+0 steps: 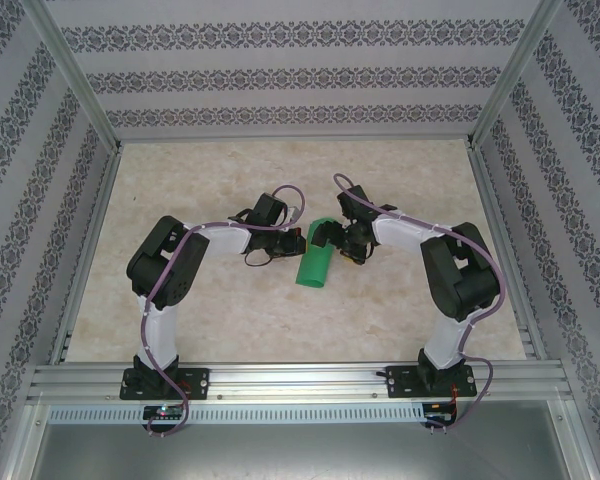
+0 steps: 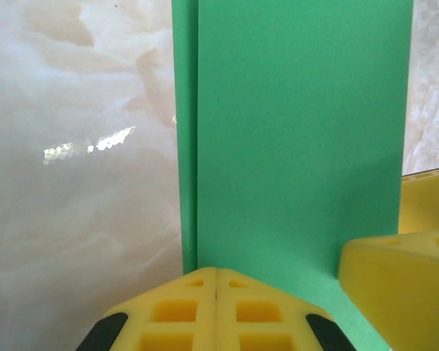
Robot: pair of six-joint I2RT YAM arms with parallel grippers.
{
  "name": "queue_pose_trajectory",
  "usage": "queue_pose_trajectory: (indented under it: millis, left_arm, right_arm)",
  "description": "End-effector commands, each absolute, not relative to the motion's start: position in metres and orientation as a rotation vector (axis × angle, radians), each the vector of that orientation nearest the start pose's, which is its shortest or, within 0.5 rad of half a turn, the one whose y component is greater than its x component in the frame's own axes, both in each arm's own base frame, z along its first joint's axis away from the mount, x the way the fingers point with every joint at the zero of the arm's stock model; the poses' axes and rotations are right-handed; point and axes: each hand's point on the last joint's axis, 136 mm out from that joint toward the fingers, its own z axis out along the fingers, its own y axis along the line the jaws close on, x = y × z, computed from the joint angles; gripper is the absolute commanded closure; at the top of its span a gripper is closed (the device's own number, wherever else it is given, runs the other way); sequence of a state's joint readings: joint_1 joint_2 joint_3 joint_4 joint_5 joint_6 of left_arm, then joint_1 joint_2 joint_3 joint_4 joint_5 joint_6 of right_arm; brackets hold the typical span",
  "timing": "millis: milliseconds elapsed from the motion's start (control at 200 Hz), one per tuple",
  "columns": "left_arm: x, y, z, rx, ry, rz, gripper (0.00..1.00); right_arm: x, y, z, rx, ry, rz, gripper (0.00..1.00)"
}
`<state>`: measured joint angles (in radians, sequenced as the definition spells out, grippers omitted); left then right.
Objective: Fold a paper plane with a square sheet of paper (pick it up from the middle)
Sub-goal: Hold the square sheet of paper at the center of the table.
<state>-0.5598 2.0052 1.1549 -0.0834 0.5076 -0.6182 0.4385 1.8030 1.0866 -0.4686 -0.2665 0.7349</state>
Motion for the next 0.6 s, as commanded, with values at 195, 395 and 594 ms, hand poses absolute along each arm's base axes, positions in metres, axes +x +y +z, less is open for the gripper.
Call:
queue_pose_trajectory:
  millis: [195,395,594]
  left_arm:
    - [0.347,-0.324,0.018,0.185,2.729,-1.052,1.00]
    - [0.346,-0.324,0.018,0.188,2.730,-1.052,1.00]
    - [0.348,-0.326,0.027,0.193,2.705,-1.063,1.00]
  right_arm:
    - [0.339,0.202,0.052,0.321,2.832,0.640,0.18]
    - [0.332,0.209,0.032,0.293,2.899,0.609,0.33]
    - [0.330,0.202,0.021,0.285,2.932,0.529,0.35]
